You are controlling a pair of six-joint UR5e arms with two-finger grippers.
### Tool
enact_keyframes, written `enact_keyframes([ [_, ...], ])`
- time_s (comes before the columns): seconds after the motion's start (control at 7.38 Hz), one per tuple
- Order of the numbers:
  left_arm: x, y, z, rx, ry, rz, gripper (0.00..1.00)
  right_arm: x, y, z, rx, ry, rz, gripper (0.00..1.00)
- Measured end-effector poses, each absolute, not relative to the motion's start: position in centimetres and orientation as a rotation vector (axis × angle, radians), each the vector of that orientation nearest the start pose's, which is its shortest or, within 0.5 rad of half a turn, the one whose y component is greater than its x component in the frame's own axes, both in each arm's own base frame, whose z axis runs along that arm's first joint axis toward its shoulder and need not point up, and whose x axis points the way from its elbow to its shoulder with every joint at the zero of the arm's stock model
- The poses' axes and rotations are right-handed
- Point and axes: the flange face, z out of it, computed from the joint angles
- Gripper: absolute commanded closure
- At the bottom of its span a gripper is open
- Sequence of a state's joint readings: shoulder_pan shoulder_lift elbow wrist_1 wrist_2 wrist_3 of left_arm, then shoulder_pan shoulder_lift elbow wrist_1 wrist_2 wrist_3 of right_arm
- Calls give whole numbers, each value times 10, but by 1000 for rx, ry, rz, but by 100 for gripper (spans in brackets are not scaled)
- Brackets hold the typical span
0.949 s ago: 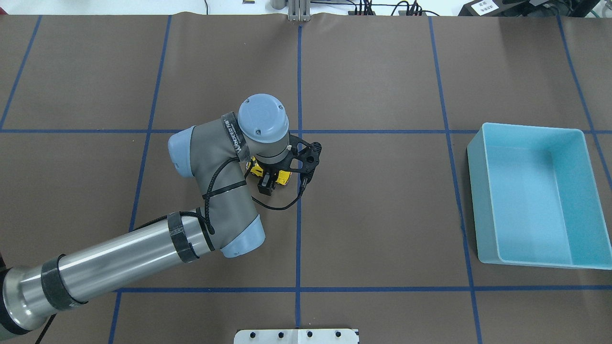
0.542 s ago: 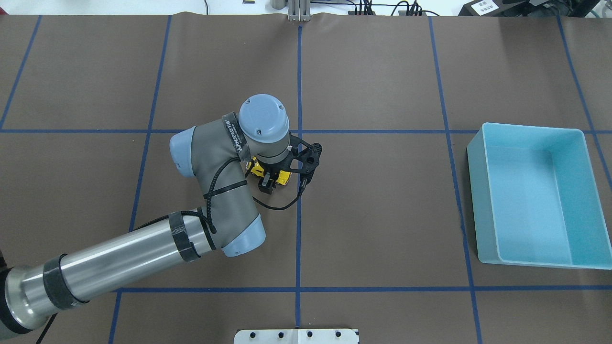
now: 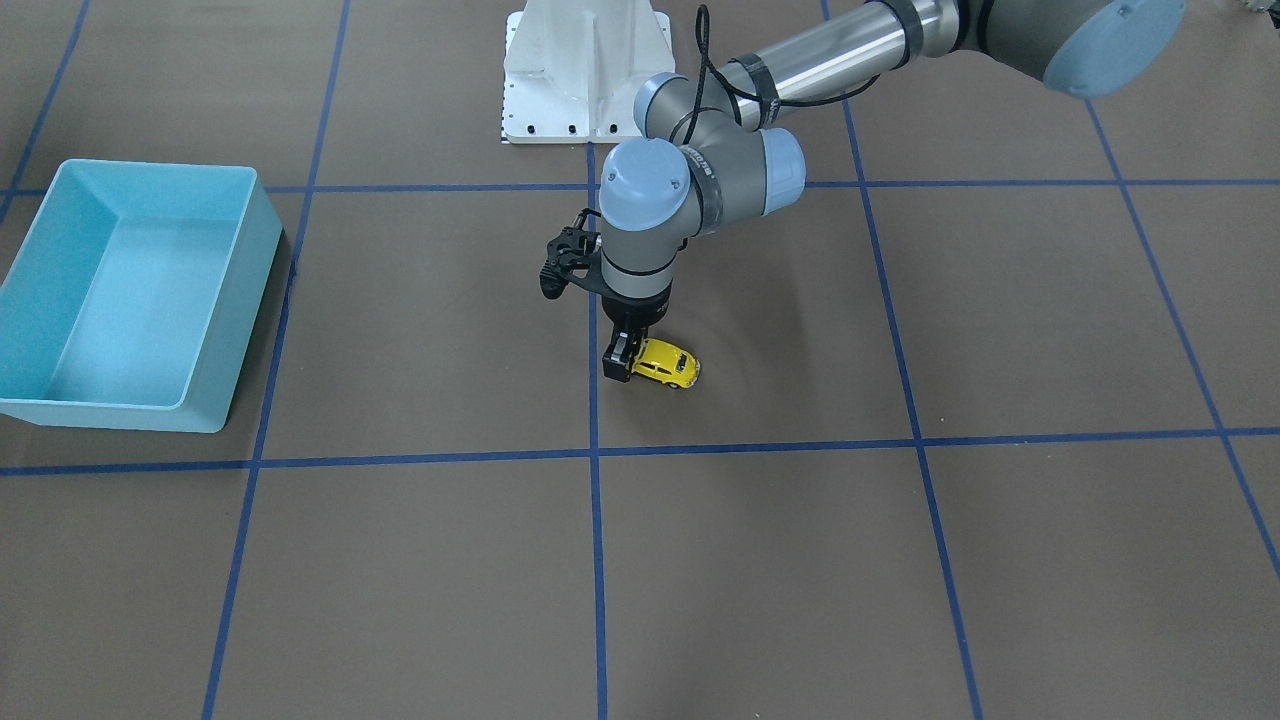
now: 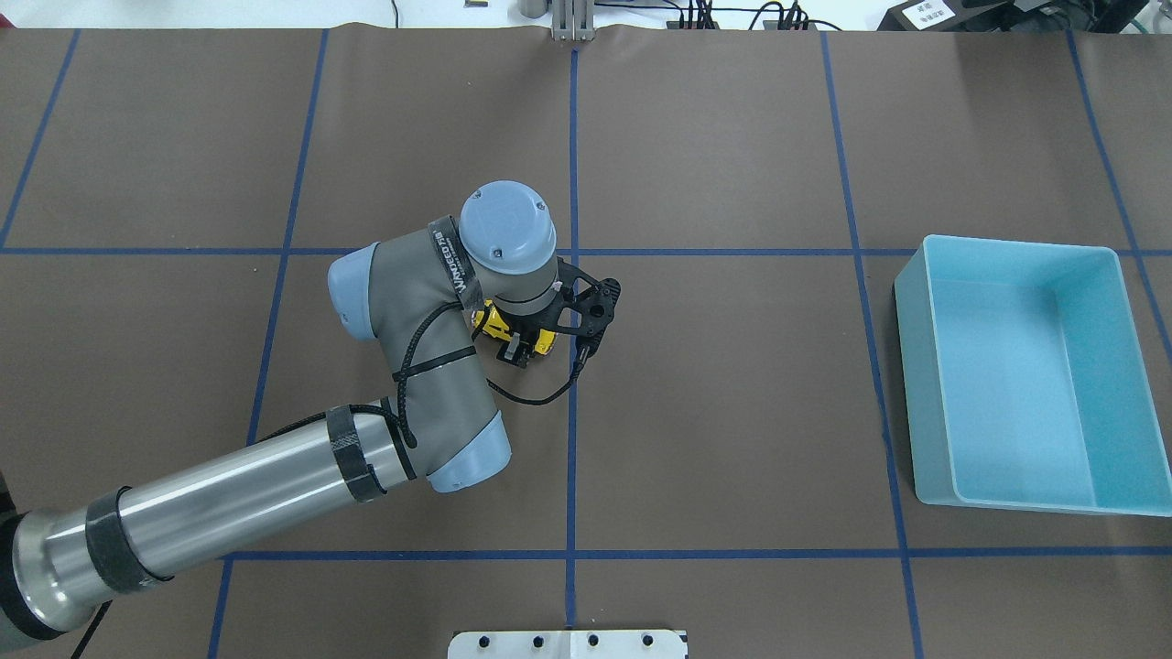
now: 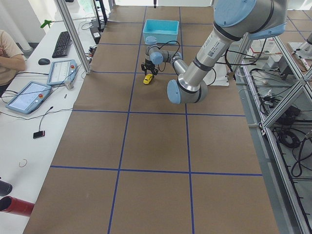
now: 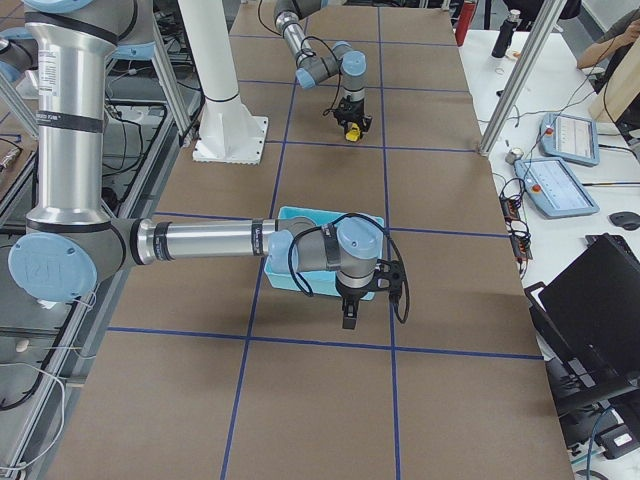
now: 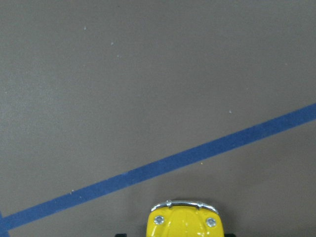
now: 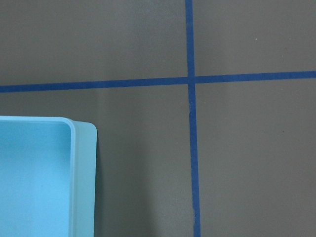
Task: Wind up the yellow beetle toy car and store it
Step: 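Lower the left gripper and close it on the yellow car, then drag the held car along the table toward the robot with the left gripper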
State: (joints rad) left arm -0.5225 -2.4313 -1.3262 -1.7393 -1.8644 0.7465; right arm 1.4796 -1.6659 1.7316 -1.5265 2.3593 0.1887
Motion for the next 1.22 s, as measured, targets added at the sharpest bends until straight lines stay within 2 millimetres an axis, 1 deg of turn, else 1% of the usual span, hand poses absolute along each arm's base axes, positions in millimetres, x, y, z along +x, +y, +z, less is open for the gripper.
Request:
enact_keyframes([
  [0.14, 624, -480, 209, 847, 459, 1791, 76, 21, -462, 619, -7, -795, 49, 1],
  [0.27, 623, -480, 208, 847, 463, 1782, 81, 21, -462, 619, -7, -795, 49, 1],
  [0.41, 619, -481, 205, 849, 466, 1767, 85, 21, -462, 619, -6, -795, 49, 1],
  [0.54, 607, -487, 199, 849, 467, 1731, 85, 21, -462, 618, -5, -795, 48, 1],
  [0.81, 563, -497, 188, 817, 473, 1619, 88, 21, -462, 617, -3, -795, 47, 1],
  [0.95, 538, -499, 187, 805, 475, 1571, 88, 21, -462, 617, -3, -795, 47, 1],
  [1.08, 516, -496, 191, 791, 490, 1521, 88, 21, -462, 616, -3, -795, 48, 1],
  [1.22, 496, -487, 203, 765, 525, 1465, 88, 21, -462, 616, -4, -795, 48, 1],
])
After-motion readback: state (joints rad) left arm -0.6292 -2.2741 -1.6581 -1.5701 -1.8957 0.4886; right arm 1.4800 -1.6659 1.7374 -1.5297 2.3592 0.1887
